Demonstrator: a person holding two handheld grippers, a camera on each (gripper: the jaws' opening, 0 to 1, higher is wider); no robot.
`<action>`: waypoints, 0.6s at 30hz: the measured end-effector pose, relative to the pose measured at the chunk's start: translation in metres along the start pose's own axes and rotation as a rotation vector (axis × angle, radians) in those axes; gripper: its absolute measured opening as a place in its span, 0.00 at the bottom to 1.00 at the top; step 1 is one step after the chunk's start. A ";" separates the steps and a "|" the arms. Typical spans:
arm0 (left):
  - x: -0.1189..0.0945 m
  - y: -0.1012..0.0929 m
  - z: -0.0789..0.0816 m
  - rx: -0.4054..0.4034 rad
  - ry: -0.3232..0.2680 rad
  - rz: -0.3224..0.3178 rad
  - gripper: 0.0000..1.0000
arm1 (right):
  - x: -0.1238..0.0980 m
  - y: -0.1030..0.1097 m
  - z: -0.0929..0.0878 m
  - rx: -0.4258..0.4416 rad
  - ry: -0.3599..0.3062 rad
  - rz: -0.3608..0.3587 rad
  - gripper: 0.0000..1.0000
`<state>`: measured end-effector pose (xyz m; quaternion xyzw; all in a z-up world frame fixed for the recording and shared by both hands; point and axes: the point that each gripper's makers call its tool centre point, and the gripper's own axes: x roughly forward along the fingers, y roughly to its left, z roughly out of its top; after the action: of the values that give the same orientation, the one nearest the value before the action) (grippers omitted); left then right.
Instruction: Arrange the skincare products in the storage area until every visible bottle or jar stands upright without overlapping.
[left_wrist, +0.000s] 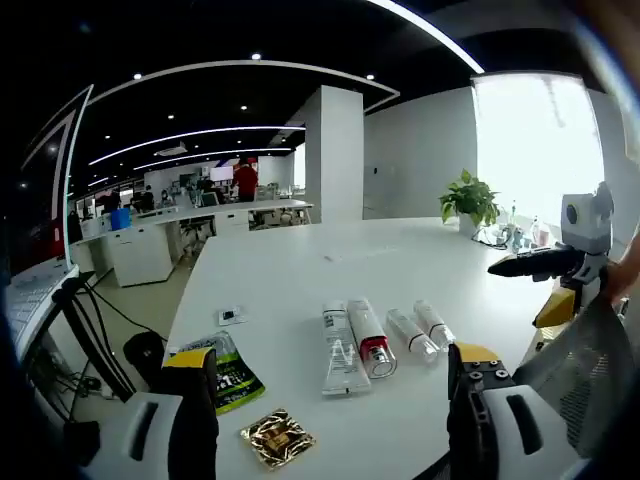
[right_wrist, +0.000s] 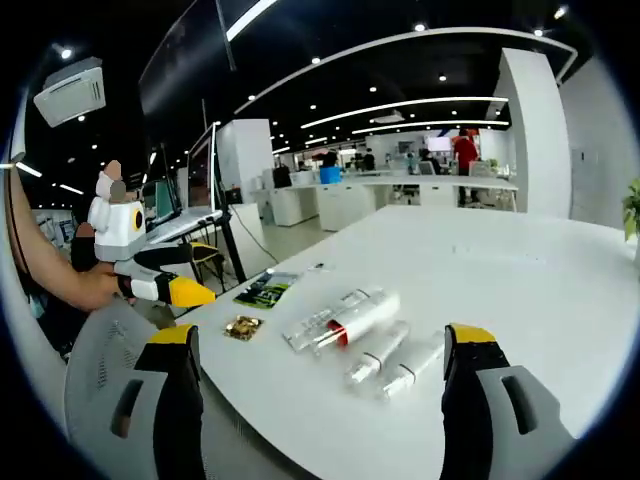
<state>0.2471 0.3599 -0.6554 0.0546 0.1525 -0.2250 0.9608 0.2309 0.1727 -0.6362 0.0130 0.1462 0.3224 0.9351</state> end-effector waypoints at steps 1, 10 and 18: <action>0.001 -0.001 -0.001 0.021 0.006 -0.006 1.00 | 0.000 -0.004 -0.001 0.002 0.005 -0.015 0.99; -0.003 -0.003 0.011 0.033 -0.044 -0.034 1.00 | 0.004 -0.002 -0.009 -0.025 0.048 -0.008 0.99; -0.008 -0.018 0.026 -0.102 -0.104 -0.120 1.00 | 0.007 -0.011 -0.026 -0.053 0.133 -0.057 0.99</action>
<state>0.2392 0.3423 -0.6291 -0.0156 0.1167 -0.2766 0.9538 0.2352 0.1668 -0.6644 -0.0373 0.2000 0.2997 0.9321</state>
